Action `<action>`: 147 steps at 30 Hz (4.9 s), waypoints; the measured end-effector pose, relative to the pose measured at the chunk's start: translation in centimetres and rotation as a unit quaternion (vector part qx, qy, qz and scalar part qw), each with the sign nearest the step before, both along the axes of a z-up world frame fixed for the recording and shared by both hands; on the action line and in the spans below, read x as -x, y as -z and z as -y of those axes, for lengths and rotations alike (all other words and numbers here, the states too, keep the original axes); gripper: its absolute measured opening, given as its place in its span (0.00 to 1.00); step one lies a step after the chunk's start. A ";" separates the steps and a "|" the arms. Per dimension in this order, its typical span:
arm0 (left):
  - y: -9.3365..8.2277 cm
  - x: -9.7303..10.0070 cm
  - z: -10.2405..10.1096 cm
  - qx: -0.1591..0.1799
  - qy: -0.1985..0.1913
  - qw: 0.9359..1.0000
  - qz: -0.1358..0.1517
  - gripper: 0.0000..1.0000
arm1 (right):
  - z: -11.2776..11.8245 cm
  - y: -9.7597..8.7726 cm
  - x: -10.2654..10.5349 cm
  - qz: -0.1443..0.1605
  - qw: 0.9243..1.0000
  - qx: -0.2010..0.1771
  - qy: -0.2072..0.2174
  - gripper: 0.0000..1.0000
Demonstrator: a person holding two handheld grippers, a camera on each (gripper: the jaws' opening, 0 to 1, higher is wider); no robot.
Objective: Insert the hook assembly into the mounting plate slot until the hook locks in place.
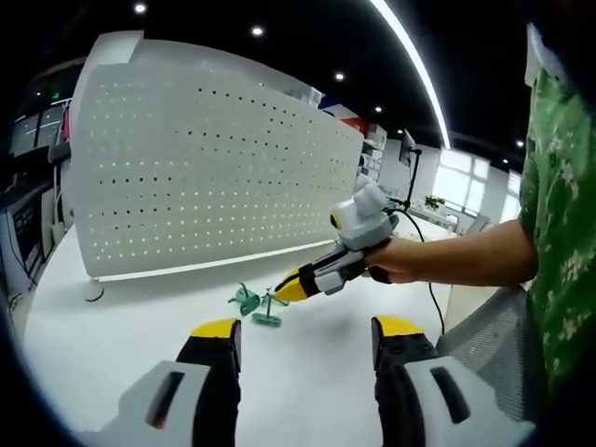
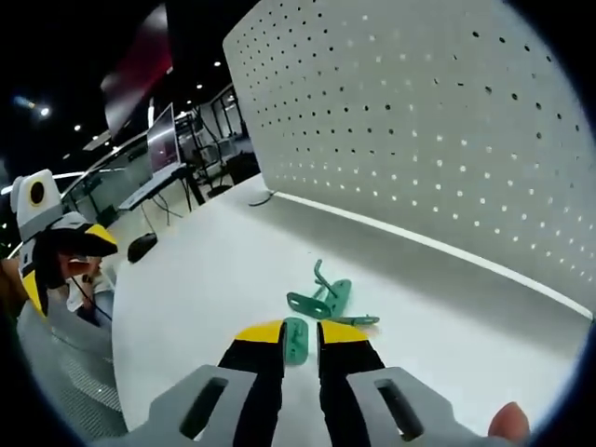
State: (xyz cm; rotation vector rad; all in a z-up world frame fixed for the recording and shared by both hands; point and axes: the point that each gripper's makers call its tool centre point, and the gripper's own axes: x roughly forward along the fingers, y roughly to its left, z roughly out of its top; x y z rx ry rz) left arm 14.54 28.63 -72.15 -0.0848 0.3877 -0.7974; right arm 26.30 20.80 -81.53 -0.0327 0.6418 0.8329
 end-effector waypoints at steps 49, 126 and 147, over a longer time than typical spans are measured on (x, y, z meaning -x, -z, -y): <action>0.1 0.1 0.1 0.002 0.005 1.000 -0.005 0.54 | -0.9 -0.3 0.8 0.022 0.999 0.017 -0.037 0.02; -2.1 0.5 1.0 -0.011 0.059 0.998 0.036 0.37 | -5.9 -13.3 10.3 0.091 0.972 -0.045 -0.211 0.02; -4.2 0.7 1.8 0.005 0.102 0.993 0.067 0.18 | -7.4 -15.5 13.4 0.101 0.959 -0.057 -0.257 0.02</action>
